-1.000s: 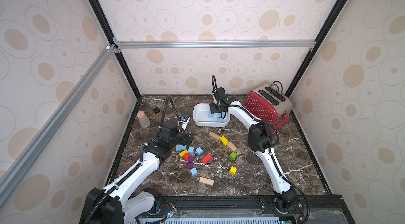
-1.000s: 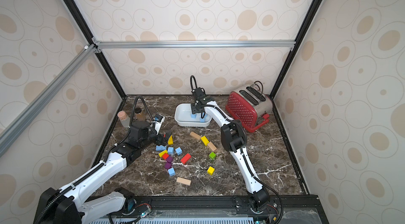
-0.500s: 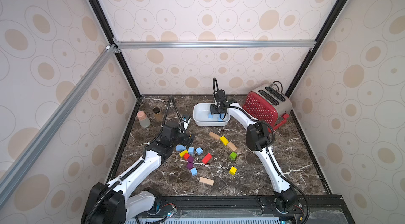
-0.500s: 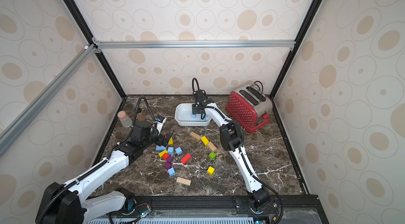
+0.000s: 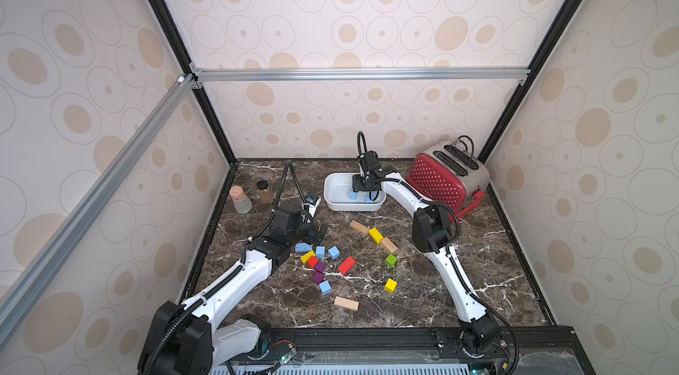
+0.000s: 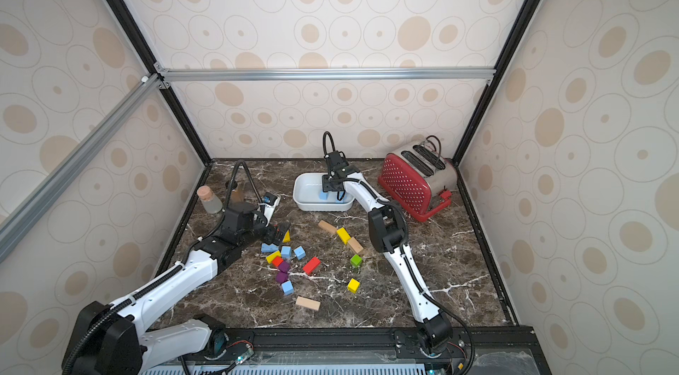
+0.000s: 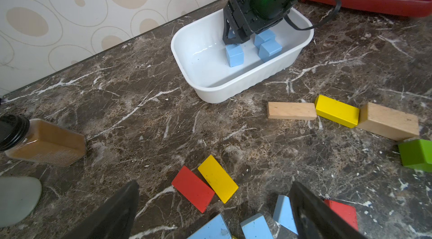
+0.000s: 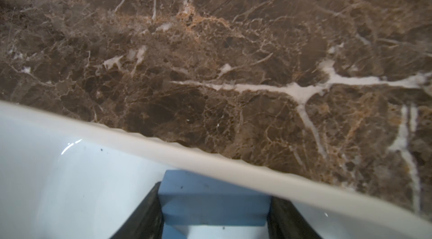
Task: Pick out the blue building blocks
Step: Place the building block in the storage box.
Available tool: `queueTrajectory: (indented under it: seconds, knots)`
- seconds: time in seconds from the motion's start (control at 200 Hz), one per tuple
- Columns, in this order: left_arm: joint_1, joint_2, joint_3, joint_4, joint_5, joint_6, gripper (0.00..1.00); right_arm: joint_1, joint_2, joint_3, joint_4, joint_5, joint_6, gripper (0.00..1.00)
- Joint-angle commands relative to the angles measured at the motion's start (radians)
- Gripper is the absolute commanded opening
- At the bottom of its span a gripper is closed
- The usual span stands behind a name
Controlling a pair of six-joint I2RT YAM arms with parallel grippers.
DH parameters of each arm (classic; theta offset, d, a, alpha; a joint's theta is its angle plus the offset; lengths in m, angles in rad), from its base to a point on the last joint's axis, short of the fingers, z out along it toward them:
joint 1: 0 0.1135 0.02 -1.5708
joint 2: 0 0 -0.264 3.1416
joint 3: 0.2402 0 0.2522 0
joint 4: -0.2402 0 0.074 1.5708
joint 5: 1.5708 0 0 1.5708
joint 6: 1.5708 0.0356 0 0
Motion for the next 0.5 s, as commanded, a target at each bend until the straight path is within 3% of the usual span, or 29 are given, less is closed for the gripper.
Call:
queueTrajectory:
  seconds: [0.0,0.275,0.496]
  knots:
    - [0.006,-0.035,0.038,-0.013,0.003,-0.002,0.99,-0.004,-0.007,-0.005,-0.013,-0.011,0.018,0.42]
    - [0.006,-0.068,0.035,-0.042,-0.012,-0.011,0.99,-0.004,-0.031,-0.014,-0.021,-0.062,0.025,0.55]
    - [0.006,-0.086,0.037,-0.053,0.012,-0.006,0.99,-0.004,-0.082,-0.092,0.022,-0.101,0.02,0.76]
